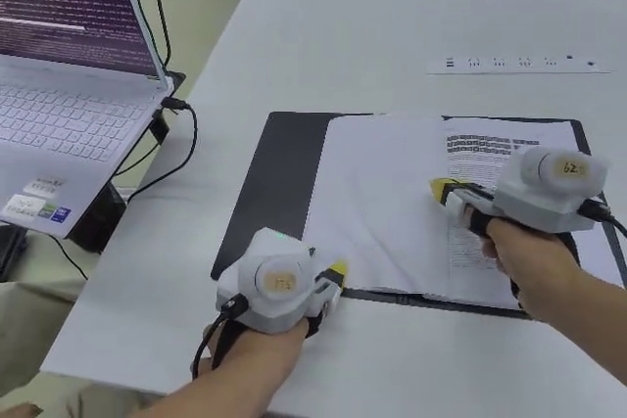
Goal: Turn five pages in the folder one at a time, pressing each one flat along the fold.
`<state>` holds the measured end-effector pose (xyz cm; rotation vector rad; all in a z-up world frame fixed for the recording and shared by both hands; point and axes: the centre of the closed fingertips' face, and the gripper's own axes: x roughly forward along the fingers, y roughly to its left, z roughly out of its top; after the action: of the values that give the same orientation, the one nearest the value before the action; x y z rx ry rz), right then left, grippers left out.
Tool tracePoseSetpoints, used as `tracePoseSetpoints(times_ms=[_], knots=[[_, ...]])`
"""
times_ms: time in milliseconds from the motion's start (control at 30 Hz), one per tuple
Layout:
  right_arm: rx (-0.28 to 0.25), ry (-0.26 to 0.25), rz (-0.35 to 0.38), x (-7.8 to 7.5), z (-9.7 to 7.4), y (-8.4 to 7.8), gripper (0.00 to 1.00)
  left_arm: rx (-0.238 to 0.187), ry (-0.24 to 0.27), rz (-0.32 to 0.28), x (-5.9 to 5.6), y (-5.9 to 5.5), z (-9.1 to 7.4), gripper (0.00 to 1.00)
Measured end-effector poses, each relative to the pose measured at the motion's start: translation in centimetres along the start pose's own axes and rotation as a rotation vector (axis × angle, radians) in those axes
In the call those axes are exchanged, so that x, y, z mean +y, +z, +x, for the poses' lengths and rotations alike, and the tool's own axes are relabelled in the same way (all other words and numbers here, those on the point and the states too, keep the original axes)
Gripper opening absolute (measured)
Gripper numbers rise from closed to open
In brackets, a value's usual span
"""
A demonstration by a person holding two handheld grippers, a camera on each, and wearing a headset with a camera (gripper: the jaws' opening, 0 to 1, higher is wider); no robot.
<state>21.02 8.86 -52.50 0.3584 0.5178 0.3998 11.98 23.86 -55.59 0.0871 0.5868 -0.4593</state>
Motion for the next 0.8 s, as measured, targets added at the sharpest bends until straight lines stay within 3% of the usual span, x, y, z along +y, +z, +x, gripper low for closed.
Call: tracePoseSetpoints(times_ms=[233,367,567,800], knots=[[-0.001,-0.023,0.039,-2.2,1.7,0.4,0.0,-0.01,0.004,-0.005,0.0,0.1,0.0,0.27],[0.007,-0.024,0.058,-2.4,2.3,0.2,0.0,-0.011,0.006,-0.008,0.0,0.1,0.1,0.27],[-0.014,-0.015,0.062,-2.1,3.1,1.4,0.0,-0.014,0.013,-0.014,0.0,0.0,0.0,0.26],[-0.027,-0.021,0.075,-3.1,4.8,2.8,0.0,-0.017,0.014,-0.016,0.1,0.0,0.1,0.26]])
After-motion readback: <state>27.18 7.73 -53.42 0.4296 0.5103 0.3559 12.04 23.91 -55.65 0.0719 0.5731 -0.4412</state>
